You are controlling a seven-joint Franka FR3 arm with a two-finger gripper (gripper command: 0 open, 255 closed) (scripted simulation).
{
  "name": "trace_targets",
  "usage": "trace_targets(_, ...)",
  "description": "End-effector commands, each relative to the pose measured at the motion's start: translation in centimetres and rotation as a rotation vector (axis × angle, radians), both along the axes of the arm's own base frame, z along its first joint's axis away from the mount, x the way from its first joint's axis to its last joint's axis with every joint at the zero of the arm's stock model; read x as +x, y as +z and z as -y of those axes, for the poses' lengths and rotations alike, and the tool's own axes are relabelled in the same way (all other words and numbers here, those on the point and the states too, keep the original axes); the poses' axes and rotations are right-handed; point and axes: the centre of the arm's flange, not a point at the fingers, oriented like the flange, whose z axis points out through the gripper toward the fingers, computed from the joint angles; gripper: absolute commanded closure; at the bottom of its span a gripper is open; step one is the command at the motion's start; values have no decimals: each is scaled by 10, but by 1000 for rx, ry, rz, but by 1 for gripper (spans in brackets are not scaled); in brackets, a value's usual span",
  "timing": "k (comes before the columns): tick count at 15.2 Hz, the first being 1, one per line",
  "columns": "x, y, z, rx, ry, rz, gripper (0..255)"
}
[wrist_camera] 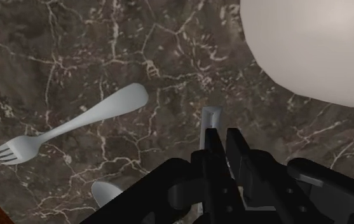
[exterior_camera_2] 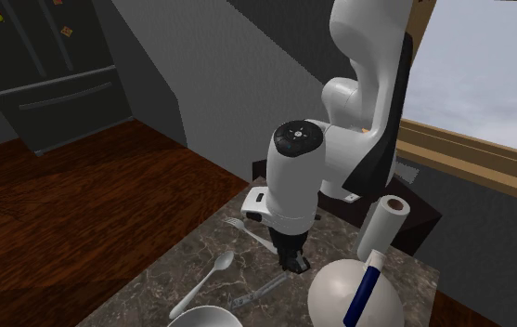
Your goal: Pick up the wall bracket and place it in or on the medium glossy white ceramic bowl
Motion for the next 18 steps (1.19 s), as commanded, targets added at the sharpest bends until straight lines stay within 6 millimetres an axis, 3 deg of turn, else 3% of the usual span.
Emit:
trace_targets(1, 0, 0, 0, 0, 0, 0, 255)
trace_targets(6, 0, 0, 0, 0, 0, 0, 255)
trace_targets(7, 0, 0, 0, 0, 0, 0, 0)
trace_targets(15, 140, -60, -2, 24, -2, -335, 0)
trace_targets(18, 134, -75, -2, 24, -2, -335, 0)
